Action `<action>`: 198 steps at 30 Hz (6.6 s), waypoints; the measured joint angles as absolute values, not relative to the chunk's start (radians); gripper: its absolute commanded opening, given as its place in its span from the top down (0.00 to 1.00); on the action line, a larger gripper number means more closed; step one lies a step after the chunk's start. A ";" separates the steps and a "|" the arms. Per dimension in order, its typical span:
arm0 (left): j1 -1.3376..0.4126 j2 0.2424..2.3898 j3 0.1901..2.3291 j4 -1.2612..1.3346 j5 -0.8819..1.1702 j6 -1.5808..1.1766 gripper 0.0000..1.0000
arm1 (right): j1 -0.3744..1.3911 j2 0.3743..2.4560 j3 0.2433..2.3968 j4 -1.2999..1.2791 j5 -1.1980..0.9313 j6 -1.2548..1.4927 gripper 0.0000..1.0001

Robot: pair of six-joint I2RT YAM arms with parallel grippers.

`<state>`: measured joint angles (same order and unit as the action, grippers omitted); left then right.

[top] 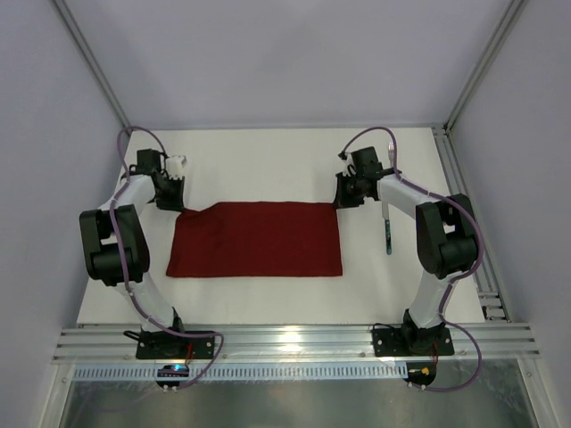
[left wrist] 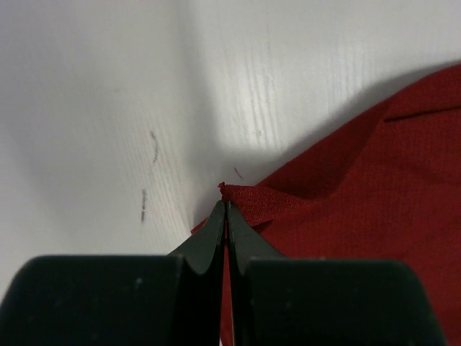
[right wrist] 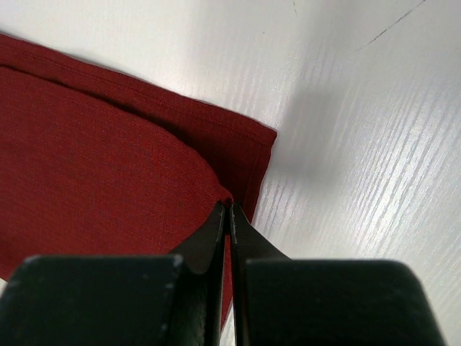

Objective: Fold the napkin into a case and place the utensils inside
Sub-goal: Move the rectangle-folded napkin to the center of the board.

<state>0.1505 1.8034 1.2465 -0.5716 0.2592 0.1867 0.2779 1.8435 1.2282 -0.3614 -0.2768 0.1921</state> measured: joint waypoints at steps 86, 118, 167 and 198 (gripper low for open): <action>0.158 1.916 1.270 -0.447 0.152 0.248 0.75 | 0.278 1.881 1.229 -0.308 -0.352 0.217 0.96; 0.162 1.781 1.249 -0.446 0.175 0.244 1.00 | 0.278 1.881 1.229 -0.308 -0.344 0.216 0.96; 0.167 1.747 1.318 -0.438 0.184 0.207 1.00 | 0.265 1.905 1.334 -0.284 -0.339 0.310 0.96; 0.167 2.003 1.419 -0.454 0.139 0.133 1.00 | 0.244 2.110 1.437 -0.269 -0.348 0.382 0.96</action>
